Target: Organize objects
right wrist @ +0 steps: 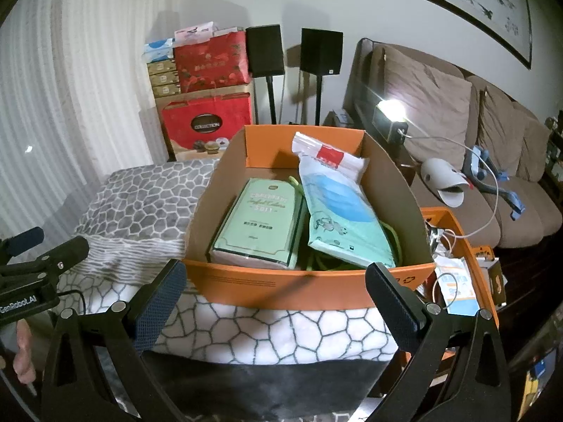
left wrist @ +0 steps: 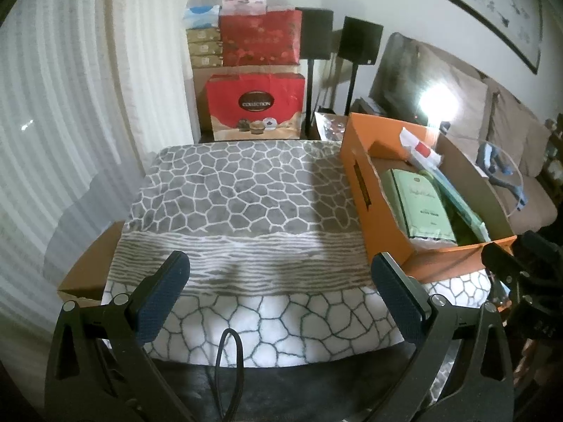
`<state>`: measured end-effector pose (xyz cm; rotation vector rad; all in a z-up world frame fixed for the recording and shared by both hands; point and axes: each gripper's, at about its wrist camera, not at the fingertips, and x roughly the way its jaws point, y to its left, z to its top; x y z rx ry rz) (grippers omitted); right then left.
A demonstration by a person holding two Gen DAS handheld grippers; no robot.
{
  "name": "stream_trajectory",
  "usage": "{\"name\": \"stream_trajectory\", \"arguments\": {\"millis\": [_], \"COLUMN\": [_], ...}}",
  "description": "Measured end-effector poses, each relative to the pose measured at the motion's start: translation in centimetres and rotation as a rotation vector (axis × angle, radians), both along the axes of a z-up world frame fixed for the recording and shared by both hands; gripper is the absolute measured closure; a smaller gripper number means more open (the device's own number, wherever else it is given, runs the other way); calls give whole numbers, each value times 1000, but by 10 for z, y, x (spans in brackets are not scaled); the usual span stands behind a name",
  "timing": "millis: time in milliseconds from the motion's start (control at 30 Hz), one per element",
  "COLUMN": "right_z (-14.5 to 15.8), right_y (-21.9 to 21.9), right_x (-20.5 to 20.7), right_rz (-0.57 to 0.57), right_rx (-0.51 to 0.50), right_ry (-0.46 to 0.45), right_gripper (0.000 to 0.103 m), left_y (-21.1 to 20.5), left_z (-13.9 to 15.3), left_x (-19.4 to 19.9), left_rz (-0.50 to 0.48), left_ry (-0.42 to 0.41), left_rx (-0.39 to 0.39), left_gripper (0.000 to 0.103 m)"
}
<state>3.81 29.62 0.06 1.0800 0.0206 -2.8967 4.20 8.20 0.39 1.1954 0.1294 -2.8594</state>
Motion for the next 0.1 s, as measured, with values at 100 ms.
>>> {"name": "stream_trajectory", "arguments": {"millis": [100], "right_z": [0], "right_y": [-1], "right_x": [0], "right_rz": [-1], "right_rx": [0], "right_ry": [1], "right_gripper": [0], "left_y": [1], "left_z": [0], "left_x": [1], "left_rz": [-6], "left_ry": [-1], "left_rx": [-5], "left_gripper": [0]}}
